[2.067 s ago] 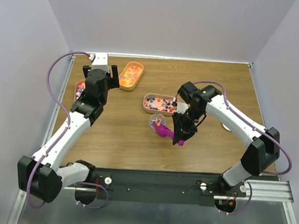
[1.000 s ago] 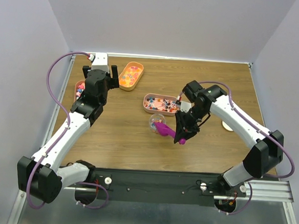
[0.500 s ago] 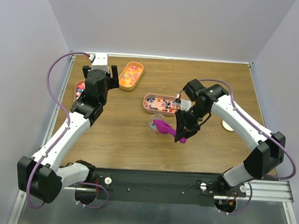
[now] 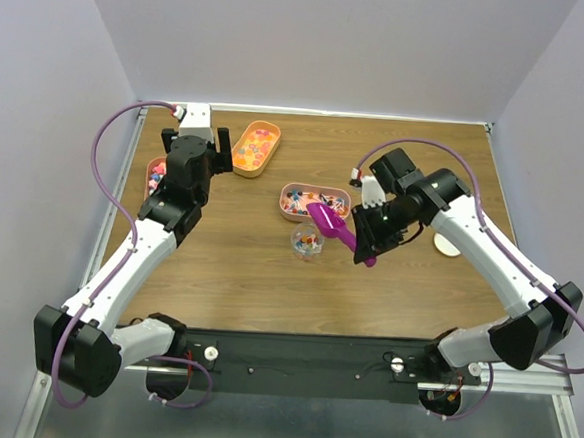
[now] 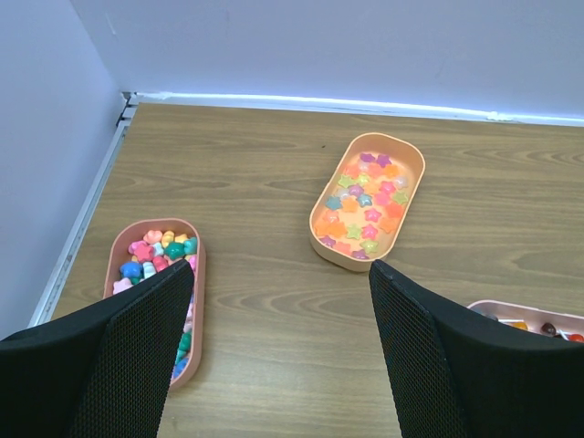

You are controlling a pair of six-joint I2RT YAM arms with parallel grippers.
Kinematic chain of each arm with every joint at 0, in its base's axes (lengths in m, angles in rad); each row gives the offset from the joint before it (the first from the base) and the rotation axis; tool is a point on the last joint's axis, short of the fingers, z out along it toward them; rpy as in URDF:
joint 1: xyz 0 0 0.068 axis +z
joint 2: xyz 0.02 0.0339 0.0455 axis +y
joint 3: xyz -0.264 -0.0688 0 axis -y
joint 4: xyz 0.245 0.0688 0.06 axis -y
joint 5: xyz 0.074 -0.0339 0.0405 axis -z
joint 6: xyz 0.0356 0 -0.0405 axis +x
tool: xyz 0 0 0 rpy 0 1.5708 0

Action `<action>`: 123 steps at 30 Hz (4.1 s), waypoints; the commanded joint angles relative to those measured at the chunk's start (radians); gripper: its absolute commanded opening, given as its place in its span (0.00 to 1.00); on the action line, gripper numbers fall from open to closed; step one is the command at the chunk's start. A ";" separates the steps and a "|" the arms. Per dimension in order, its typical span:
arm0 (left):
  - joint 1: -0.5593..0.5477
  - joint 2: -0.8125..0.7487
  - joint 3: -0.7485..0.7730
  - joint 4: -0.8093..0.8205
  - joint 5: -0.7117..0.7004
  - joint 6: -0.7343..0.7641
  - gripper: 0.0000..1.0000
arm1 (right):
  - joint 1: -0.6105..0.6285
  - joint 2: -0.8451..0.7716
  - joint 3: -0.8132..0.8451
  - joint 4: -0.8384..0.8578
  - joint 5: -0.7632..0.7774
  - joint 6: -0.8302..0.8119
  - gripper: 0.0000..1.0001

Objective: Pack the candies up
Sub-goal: Scoop the fake candies from the storage box.

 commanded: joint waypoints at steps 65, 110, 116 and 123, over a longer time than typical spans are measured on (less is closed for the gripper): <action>0.096 0.324 -0.077 0.071 1.271 -0.366 0.00 | 0.030 -0.208 -0.385 0.808 -0.038 -0.717 0.03; 0.324 0.205 -0.352 0.638 1.595 -0.988 0.00 | 0.004 -0.274 -0.424 1.012 -0.251 -0.732 0.63; 0.334 0.193 -0.359 0.640 1.623 -0.989 0.00 | -0.008 -0.282 -0.425 1.013 -0.257 -0.744 0.62; 0.332 0.185 -0.355 0.640 1.619 -1.000 0.00 | -0.013 -0.262 -0.430 1.012 -0.311 -0.757 0.57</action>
